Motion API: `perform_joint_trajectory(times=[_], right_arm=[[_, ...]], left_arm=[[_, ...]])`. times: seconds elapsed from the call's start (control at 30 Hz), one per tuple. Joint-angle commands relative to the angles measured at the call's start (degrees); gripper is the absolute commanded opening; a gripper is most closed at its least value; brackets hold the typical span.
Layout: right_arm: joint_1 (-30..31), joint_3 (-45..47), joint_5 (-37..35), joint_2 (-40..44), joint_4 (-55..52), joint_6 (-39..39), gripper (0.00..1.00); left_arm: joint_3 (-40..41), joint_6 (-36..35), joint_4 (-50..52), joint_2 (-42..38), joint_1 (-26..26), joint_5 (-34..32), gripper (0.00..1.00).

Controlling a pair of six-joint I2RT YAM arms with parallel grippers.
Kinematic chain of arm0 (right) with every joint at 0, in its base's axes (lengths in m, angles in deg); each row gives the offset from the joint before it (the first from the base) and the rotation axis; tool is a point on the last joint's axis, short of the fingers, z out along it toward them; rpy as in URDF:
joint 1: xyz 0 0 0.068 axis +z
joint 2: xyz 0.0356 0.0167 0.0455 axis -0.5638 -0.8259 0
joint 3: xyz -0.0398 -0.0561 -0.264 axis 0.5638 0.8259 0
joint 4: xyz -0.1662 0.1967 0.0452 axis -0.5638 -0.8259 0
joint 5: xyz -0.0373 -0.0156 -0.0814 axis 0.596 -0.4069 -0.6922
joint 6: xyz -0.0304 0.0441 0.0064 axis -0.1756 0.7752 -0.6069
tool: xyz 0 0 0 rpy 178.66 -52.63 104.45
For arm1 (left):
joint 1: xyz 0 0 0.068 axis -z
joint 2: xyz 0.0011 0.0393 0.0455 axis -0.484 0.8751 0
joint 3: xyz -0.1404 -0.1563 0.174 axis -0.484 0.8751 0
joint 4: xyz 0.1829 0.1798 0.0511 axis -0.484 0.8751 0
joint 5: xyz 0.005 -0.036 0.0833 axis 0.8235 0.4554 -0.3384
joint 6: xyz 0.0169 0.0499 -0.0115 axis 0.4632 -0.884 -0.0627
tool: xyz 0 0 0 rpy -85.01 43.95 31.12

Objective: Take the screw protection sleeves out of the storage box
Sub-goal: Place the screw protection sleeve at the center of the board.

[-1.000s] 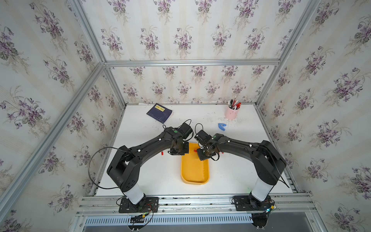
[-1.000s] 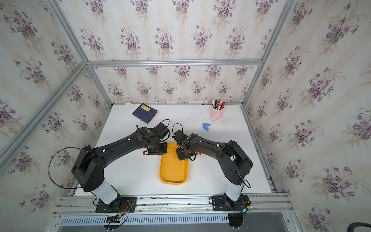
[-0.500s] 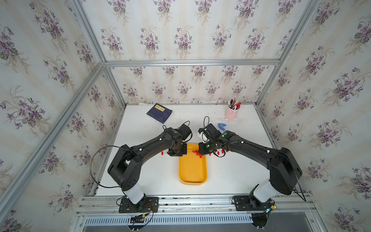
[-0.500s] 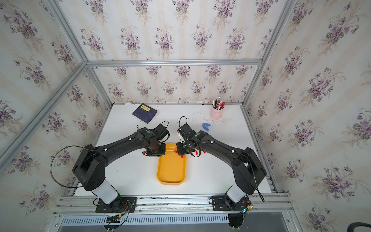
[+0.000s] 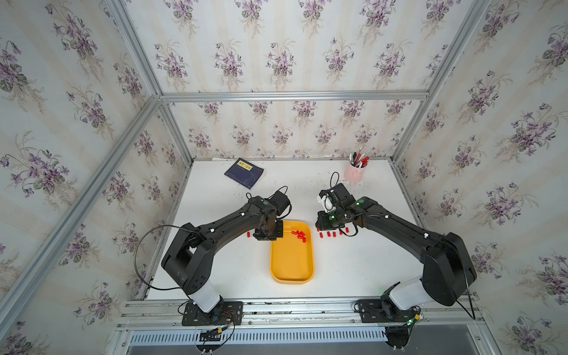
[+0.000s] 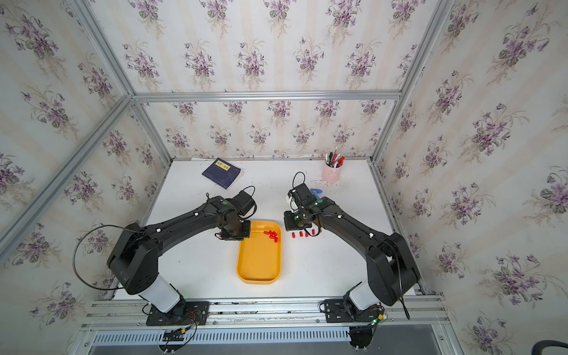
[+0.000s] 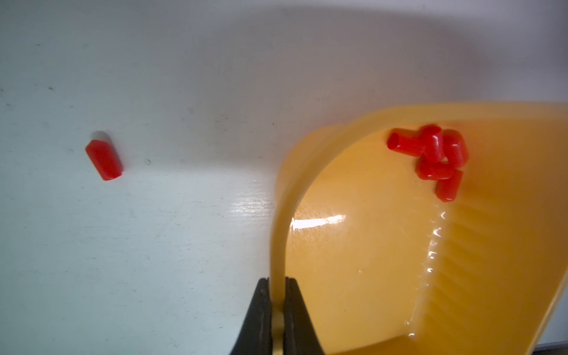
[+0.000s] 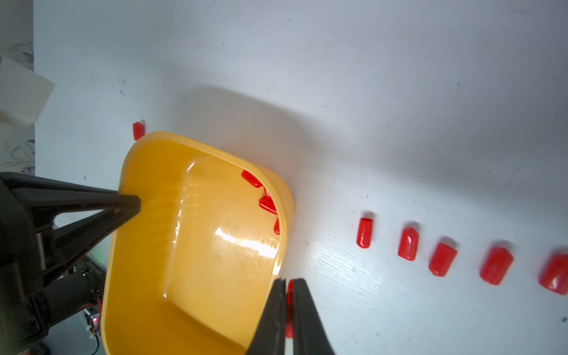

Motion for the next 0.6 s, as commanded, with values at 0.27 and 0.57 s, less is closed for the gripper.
perform_joint_trajectory(times=[0.27, 0.57], right_arm=[[-0.2, 2.8, -1.3, -6.9, 5.2, -0.9, 0.1], [-0.2, 2.3, -2.1, -11.1, 6.6, -1.5, 0.1]], left_arm=[[-0.2, -0.3, 1.3, -0.5, -0.4, -1.3, 0.04], [0.0, -0.1, 0.9, -0.4, -0.6, -1.1, 0.04]])
